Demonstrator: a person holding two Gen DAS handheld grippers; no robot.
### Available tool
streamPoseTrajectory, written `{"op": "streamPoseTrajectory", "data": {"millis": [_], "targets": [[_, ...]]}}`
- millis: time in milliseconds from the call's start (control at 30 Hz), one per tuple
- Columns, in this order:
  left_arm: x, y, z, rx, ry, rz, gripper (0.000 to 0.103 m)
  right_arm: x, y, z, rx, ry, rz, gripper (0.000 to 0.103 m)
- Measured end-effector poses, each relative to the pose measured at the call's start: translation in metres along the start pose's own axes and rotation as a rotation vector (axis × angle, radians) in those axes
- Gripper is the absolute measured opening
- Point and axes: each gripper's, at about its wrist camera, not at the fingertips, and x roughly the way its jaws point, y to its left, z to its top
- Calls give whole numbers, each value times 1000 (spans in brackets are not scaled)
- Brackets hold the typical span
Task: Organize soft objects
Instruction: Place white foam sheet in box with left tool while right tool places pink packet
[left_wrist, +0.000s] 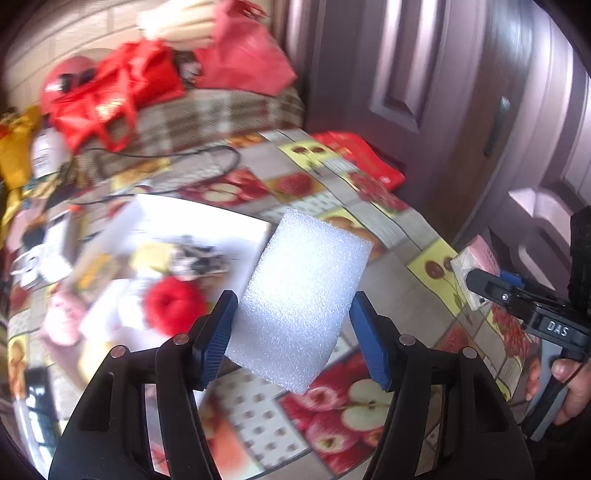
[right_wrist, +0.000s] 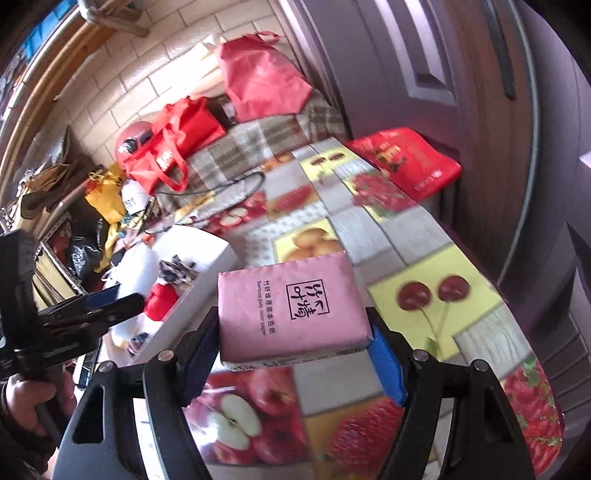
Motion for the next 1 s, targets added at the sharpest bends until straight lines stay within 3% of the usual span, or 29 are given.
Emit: {"op": "streamPoseTrajectory", "data": {"millis": [467, 667, 1000], "targets": [[-80, 100, -26, -164, -111, 151, 63, 10, 86, 10, -89, -32, 107, 75], [-89, 117, -30, -199, -129, 167, 63, 11, 108, 14, -125, -46, 128, 75], [-88, 125, -34, -229, -128, 166, 63, 10, 111, 15, -145, -39, 119, 75]]}}
